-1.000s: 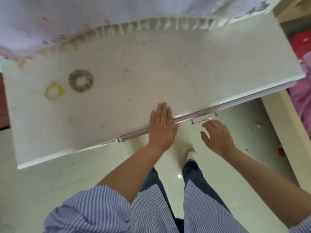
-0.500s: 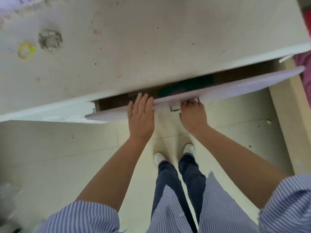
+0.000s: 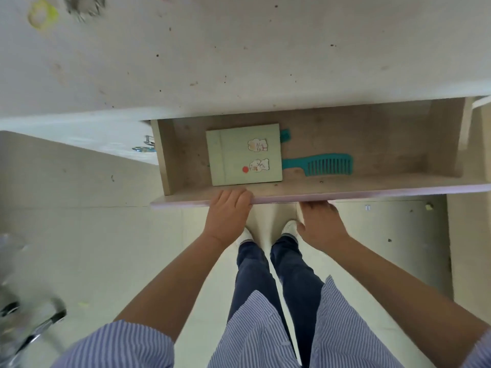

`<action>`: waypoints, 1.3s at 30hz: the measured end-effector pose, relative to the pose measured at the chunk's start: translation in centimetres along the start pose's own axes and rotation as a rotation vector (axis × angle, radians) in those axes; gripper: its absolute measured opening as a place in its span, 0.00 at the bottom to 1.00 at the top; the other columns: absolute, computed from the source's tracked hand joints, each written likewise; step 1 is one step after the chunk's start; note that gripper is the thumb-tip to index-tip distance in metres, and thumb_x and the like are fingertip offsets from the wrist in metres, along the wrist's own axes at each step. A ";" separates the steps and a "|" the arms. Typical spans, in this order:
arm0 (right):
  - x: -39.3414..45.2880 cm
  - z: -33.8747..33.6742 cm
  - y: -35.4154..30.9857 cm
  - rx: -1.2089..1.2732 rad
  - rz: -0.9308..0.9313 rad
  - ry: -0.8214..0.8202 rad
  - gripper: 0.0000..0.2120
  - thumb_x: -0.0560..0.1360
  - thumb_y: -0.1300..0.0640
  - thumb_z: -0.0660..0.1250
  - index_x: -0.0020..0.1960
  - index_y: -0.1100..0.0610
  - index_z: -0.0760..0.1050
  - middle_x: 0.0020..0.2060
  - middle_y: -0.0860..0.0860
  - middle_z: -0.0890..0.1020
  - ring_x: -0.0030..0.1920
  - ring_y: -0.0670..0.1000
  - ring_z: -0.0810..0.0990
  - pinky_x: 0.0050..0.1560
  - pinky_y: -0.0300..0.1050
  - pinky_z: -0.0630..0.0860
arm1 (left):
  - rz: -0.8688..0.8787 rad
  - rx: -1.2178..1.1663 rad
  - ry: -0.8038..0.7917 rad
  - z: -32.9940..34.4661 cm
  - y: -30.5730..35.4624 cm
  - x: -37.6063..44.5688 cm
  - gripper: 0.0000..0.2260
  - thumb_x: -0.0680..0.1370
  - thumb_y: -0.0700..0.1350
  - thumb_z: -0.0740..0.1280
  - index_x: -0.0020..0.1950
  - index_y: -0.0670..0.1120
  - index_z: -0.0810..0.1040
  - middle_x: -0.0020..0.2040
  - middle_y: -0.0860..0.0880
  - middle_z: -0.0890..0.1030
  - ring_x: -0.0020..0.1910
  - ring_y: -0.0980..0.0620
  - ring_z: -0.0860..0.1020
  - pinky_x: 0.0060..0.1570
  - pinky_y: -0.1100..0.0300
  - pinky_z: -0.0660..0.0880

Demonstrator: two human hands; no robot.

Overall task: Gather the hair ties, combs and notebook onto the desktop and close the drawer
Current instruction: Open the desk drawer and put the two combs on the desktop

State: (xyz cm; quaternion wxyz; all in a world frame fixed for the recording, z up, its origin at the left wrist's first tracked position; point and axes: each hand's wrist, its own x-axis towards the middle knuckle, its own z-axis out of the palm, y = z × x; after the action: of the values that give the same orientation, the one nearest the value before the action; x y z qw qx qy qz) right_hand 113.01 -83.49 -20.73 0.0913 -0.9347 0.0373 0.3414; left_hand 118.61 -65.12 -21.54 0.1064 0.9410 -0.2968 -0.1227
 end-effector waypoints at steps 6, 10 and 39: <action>2.4 -6.0 3.5 0.246 -0.209 0.086 0.05 0.77 0.57 0.61 0.44 0.55 0.75 0.39 0.52 0.77 0.40 0.53 0.76 0.38 0.42 0.68 | -0.172 -0.105 -0.209 -1.3 -1.1 6.4 0.12 0.80 0.43 0.59 0.60 0.39 0.73 0.60 0.39 0.77 0.59 0.42 0.72 0.55 0.52 0.72; 8.2 -6.6 4.5 -0.095 -0.110 0.019 0.18 0.77 0.52 0.61 0.61 0.62 0.70 0.60 0.61 0.74 0.61 0.60 0.72 0.58 0.51 0.73 | -0.126 0.010 -0.240 0.3 0.6 12.2 0.14 0.79 0.41 0.59 0.65 0.39 0.68 0.66 0.40 0.71 0.65 0.43 0.67 0.59 0.51 0.70; 2.2 -17.0 7.6 -0.410 -0.094 0.215 0.09 0.73 0.58 0.63 0.53 0.52 0.76 0.50 0.51 0.80 0.58 0.55 0.74 0.72 0.63 0.52 | 0.117 -0.385 0.196 -12.2 7.1 12.7 0.04 0.73 0.33 0.65 0.46 0.32 0.77 0.42 0.34 0.81 0.41 0.39 0.80 0.41 0.54 0.72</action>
State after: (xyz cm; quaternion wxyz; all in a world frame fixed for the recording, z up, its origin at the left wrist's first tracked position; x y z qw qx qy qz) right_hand 124.39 -94.27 -10.51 -0.0894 -0.9654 -0.0667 0.2358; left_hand 128.50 -76.68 -10.18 0.3196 0.8918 -0.3103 -0.0786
